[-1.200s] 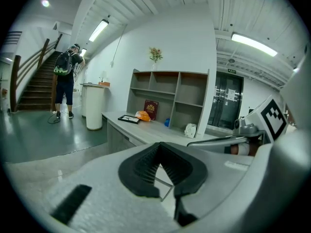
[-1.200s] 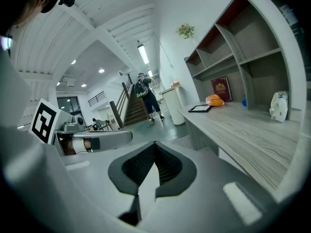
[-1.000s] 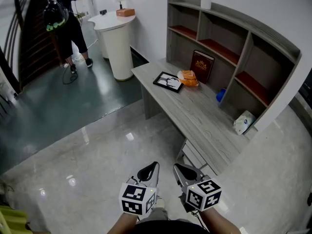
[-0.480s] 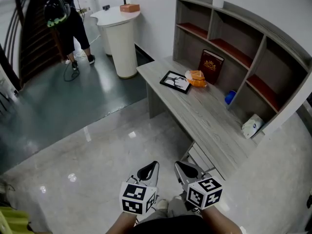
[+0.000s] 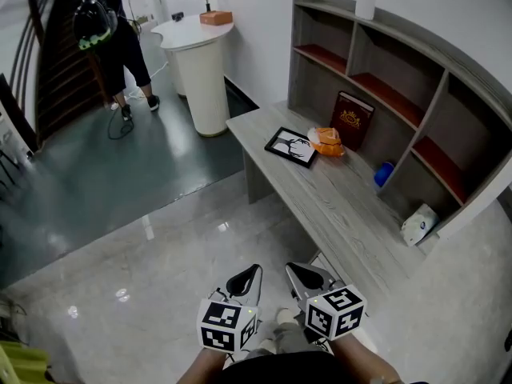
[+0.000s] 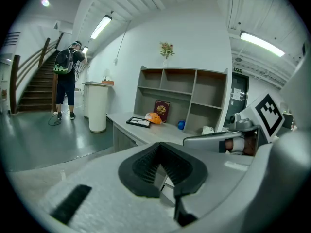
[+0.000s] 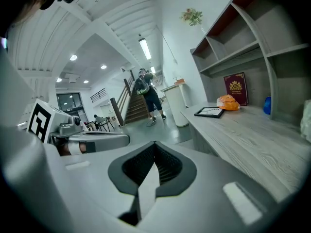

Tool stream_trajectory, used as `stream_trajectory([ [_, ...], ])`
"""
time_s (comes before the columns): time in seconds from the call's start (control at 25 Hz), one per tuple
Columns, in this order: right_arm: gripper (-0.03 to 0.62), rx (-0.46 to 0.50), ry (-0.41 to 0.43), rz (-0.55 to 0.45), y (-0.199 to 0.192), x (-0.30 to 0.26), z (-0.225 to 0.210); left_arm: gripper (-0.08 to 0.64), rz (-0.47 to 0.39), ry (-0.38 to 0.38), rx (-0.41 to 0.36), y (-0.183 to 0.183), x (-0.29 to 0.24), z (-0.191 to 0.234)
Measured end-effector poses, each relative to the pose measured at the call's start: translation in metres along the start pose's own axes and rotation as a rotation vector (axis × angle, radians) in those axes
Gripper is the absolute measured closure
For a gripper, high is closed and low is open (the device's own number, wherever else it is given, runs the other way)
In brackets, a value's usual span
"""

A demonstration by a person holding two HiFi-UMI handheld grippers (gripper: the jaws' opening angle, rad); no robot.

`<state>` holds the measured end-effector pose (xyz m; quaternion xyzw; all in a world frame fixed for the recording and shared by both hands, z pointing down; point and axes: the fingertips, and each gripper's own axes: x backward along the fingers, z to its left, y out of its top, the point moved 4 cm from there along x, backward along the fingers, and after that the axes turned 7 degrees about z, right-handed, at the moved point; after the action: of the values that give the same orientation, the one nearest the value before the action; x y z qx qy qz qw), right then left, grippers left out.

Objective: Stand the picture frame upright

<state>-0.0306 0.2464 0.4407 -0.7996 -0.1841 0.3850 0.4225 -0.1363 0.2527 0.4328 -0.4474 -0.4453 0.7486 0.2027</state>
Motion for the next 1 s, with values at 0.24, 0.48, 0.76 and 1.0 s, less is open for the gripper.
stream_trajectory([
  [0.24,0.595,0.018,0.020,0.013,0.024,-0.016,-0.028,0.560,-0.017,0.000,-0.005,0.028,-0.037,0.004],
  [0.48,0.594,0.001,0.040,0.021,0.043,-0.031,-0.056,0.560,-0.012,0.003,-0.014,0.052,-0.070,0.008],
  [0.76,0.594,-0.018,0.048,0.030,0.052,-0.041,-0.085,0.560,0.022,0.007,-0.033,0.063,-0.098,0.005],
  [1.0,0.594,-0.023,0.041,0.040,0.053,-0.047,-0.101,0.560,0.038,0.014,-0.030,0.064,-0.113,0.006],
])
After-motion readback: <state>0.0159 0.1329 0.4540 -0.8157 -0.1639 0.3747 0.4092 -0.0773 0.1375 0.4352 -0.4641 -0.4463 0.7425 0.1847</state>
